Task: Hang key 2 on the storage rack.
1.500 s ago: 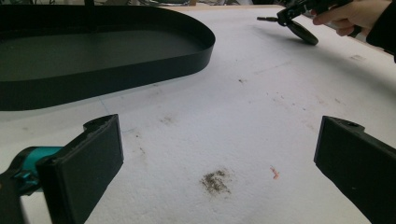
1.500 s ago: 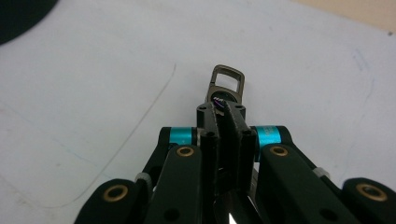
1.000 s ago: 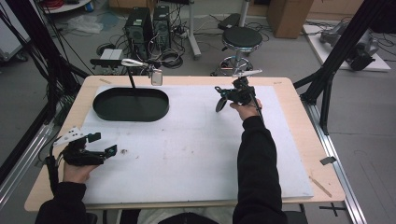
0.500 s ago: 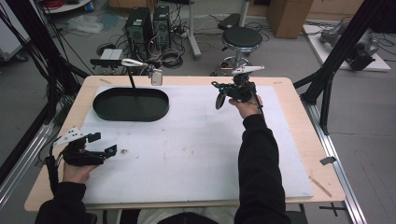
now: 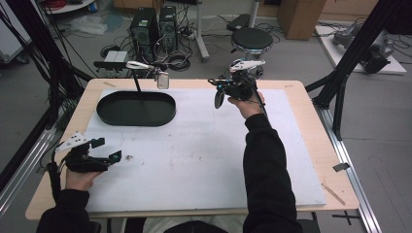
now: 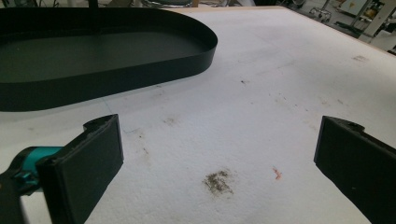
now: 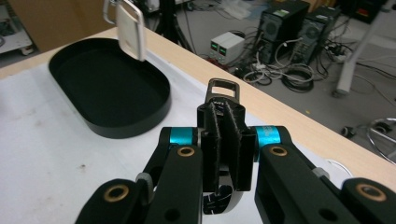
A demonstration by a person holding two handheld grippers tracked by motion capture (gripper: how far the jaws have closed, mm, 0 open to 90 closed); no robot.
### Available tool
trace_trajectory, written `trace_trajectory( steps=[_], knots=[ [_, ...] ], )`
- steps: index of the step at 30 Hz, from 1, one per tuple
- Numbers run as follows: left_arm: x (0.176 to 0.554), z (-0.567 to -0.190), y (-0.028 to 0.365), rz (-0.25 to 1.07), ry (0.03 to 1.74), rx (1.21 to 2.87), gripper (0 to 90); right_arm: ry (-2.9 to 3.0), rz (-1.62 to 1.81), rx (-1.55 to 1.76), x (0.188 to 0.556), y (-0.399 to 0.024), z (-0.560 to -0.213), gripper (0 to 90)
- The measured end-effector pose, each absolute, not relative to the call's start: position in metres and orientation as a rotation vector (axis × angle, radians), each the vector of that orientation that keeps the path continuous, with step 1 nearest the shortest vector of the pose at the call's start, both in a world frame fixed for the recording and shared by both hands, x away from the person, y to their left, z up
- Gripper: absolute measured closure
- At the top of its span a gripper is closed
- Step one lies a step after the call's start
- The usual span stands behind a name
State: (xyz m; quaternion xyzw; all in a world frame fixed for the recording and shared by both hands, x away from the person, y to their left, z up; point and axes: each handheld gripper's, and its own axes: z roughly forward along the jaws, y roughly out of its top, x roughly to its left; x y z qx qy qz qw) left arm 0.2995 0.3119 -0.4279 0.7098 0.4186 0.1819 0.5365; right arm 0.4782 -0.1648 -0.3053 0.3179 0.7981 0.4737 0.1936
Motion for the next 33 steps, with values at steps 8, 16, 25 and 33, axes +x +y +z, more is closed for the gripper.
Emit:
trace_trajectory(
  steps=[8,16,25,33],
  knots=[
    [0.299,-0.428,0.312,0.434,0.994,1.690,1.8,2.256,1.345,0.834,0.477,-0.145,-0.298,85.5],
    [0.300,-0.428,0.312,0.432,0.994,1.693,1.7,2.271,1.408,0.754,0.473,-0.122,-0.284,85.5],
    [0.300,-0.428,0.311,0.432,0.992,1.697,1.8,2.302,1.453,0.689,0.471,-0.102,-0.278,85.5],
    [0.300,-0.428,0.311,0.433,0.991,1.695,1.7,2.340,1.464,0.616,0.471,-0.075,-0.269,85.5]
  ],
)
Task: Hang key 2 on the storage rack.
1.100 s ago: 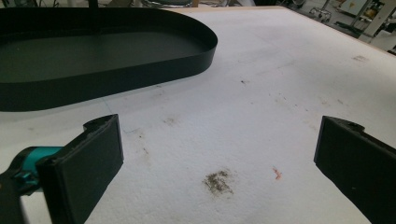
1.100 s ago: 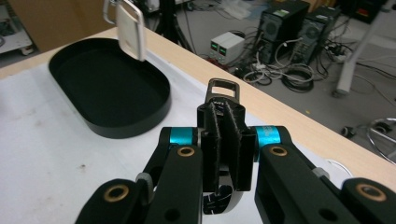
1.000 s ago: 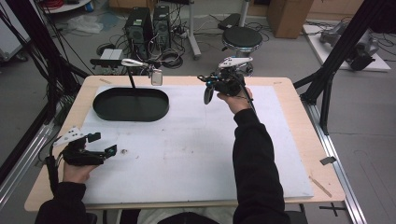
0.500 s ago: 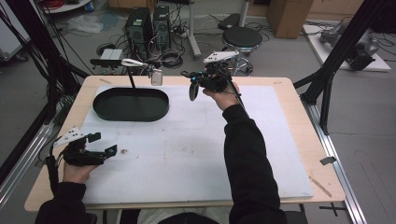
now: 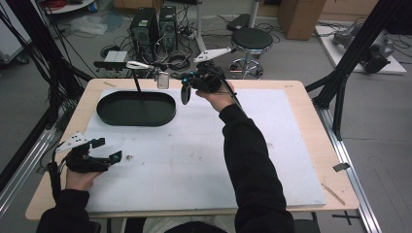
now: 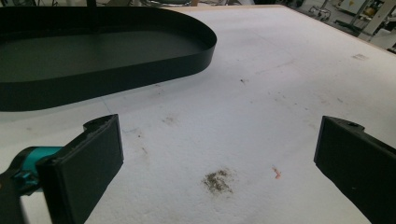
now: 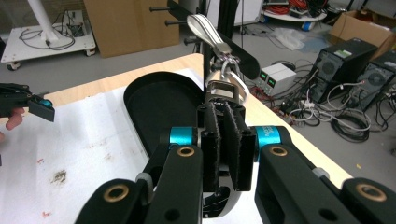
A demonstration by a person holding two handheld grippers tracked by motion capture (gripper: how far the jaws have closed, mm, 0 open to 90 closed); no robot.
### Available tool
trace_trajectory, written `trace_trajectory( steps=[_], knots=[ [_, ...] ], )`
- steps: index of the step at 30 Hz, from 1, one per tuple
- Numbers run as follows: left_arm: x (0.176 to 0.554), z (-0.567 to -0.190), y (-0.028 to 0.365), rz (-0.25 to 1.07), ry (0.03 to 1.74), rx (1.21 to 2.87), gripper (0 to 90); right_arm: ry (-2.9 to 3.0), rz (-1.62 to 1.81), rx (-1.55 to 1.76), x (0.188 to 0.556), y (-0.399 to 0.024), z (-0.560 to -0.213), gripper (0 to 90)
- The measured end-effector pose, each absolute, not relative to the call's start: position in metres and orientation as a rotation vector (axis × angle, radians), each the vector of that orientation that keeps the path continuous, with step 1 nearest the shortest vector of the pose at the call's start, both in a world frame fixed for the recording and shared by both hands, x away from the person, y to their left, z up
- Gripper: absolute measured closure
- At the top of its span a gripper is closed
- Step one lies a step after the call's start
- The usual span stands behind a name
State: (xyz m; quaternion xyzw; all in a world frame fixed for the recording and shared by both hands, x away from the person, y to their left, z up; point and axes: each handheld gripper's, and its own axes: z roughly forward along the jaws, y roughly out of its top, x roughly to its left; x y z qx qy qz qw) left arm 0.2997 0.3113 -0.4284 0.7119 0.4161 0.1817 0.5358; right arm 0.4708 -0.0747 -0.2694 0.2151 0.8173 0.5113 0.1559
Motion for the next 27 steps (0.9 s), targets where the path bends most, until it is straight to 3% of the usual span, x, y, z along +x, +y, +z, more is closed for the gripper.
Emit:
trace_trajectory(
  steps=[8,27],
  knots=[
    [0.300,-0.428,0.312,0.433,0.994,1.690,1.7,2.367,1.477,0.570,0.472,-0.052,-0.259,85.5],
    [0.299,-0.428,0.314,0.433,0.997,1.684,1.7,2.410,1.474,0.546,0.489,-0.003,-0.271,85.4]
  ],
)
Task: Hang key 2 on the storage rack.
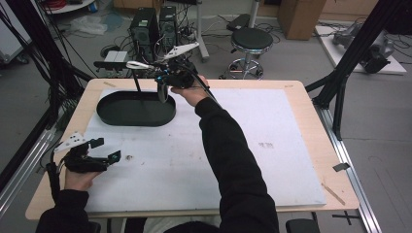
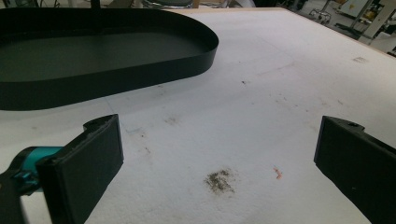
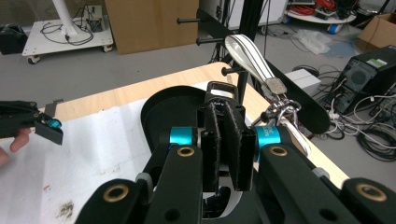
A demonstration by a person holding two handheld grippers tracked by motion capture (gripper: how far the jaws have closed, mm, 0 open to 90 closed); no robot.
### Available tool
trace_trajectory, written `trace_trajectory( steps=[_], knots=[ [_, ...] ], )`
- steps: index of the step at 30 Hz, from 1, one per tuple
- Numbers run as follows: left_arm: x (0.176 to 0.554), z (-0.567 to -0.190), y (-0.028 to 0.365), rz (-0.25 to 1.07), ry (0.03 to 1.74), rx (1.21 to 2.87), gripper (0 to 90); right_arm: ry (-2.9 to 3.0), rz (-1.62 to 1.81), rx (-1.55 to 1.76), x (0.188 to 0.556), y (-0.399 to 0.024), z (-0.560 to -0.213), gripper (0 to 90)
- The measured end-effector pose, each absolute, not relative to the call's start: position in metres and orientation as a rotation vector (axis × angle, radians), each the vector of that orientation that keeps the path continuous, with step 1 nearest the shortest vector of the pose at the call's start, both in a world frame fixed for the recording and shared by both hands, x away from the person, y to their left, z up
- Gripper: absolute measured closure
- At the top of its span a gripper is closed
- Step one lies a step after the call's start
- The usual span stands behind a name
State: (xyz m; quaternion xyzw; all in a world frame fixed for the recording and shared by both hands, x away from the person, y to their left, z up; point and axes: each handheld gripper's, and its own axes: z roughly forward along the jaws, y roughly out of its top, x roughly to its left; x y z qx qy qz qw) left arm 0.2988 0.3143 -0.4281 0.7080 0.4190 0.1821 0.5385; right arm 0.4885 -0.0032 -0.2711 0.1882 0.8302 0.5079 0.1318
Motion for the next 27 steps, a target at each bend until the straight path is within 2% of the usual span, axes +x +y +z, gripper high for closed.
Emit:
trace_trajectory(
  steps=[19,27],
  knots=[
    [0.298,-0.428,0.316,0.433,1.005,1.669,1.7,2.407,1.406,0.558,0.509,0.050,-0.288,85.4],
    [0.297,-0.428,0.316,0.433,1.001,1.673,1.8,2.412,1.342,0.575,0.512,0.059,-0.300,85.4]
  ],
)
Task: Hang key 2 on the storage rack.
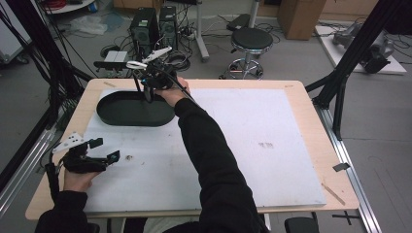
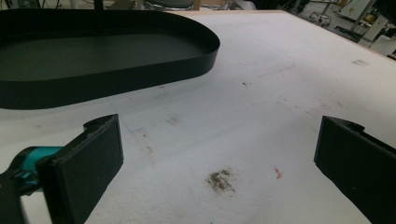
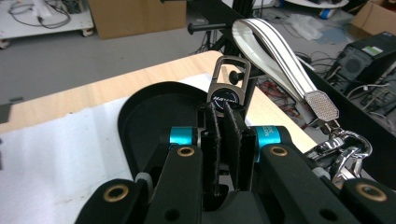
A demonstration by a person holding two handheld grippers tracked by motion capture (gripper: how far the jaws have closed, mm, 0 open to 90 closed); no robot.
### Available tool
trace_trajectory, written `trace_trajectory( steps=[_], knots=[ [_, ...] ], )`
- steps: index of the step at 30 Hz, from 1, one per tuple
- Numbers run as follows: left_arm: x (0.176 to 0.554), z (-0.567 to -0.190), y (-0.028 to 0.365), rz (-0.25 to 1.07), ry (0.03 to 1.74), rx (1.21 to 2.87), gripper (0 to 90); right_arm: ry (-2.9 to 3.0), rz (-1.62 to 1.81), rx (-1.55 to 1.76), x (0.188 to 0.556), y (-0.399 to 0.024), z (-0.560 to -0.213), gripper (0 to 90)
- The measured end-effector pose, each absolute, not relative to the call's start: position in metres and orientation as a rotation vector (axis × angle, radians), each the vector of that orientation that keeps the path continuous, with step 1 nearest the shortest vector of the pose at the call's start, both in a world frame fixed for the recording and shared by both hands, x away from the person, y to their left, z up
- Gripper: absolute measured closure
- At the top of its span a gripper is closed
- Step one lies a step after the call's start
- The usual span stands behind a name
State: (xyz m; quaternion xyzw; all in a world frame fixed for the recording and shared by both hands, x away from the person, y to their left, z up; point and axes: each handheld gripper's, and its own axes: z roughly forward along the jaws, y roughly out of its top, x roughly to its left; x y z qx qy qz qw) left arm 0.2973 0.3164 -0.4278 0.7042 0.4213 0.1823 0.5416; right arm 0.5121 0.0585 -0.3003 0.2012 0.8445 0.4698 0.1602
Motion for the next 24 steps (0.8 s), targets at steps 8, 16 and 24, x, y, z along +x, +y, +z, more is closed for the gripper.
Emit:
trace_trajectory(
  steps=[8,16,24],
  knots=[
    [0.297,-0.428,0.316,0.434,1.000,1.677,1.7,2.383,1.285,0.589,0.510,0.067,-0.306,85.2],
    [0.297,-0.428,0.316,0.433,1.000,1.672,1.7,2.344,1.203,0.582,0.511,0.079,-0.319,85.0],
    [0.297,-0.428,0.314,0.432,0.993,1.684,1.8,2.328,1.212,0.602,0.516,0.087,-0.323,84.3]
  ],
)
